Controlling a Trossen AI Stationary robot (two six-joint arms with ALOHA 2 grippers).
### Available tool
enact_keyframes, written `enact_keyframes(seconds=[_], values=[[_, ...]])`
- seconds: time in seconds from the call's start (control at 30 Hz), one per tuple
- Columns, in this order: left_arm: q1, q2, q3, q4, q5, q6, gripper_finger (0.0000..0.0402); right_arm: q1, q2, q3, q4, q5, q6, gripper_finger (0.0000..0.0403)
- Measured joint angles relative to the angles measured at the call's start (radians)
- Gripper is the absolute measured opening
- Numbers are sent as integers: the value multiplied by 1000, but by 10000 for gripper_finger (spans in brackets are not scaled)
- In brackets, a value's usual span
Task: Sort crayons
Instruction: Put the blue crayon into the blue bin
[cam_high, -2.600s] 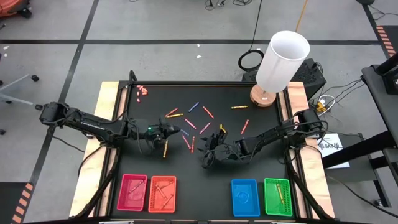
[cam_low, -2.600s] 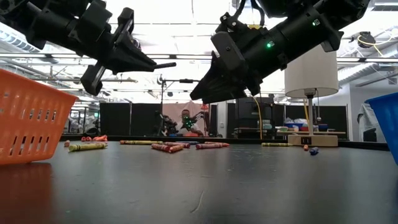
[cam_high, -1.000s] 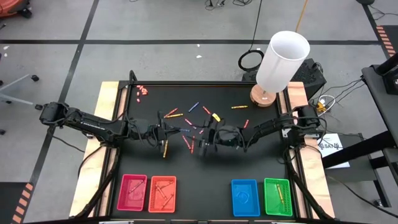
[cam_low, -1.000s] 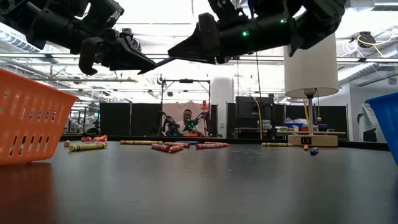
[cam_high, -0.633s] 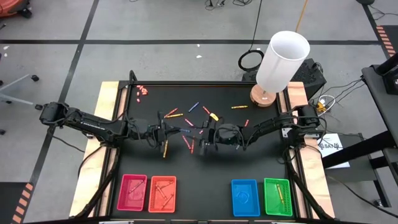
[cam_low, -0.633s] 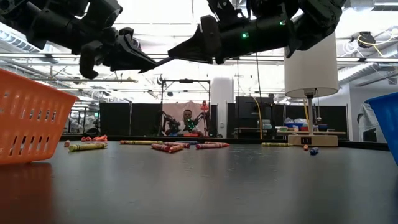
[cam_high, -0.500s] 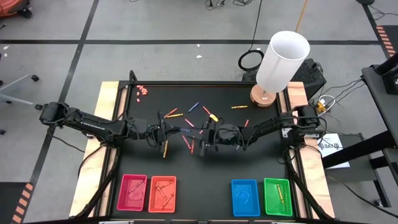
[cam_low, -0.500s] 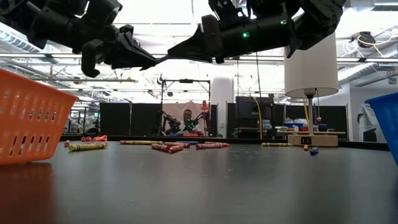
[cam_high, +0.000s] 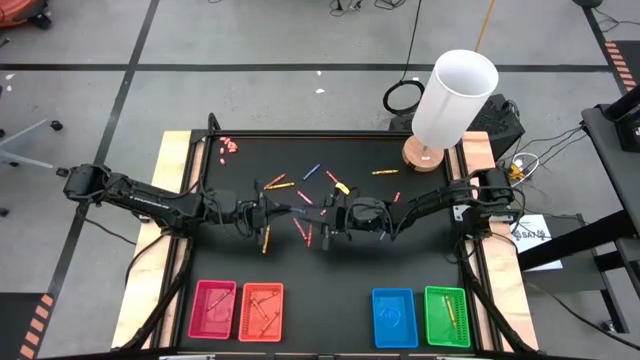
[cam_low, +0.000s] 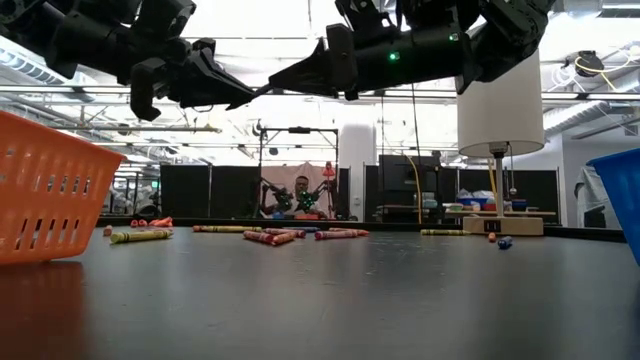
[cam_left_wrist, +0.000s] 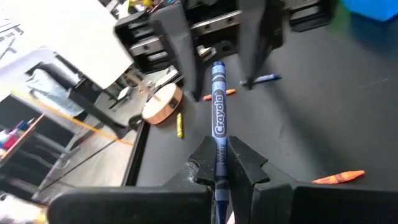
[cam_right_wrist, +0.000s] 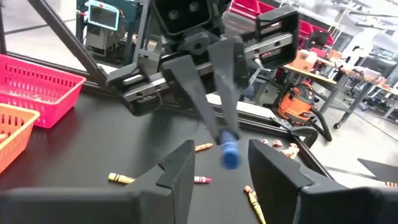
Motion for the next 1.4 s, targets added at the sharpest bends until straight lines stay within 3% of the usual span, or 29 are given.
enact_keyframes(seconds=[0.23, 0.7, 0.8, 1.2, 1.4], values=[[0, 0, 0, 2, 37, -31, 22, 0, 4, 33, -25, -25, -15, 129], [0, 0, 0, -31, 23, -53, 65, 0, 144, 162, -74, -16, -70, 129], [0, 0, 0, -55, 23, -53, 66, 2, 138, 164, -120, 35, -70, 128], [0, 0, 0, -86, 25, -54, 66, 7, 135, 164, -233, 49, 44, 41], [0, 0, 0, -85, 15, -137, 66, -9, 135, 163, -317, 27, 137, 50]])
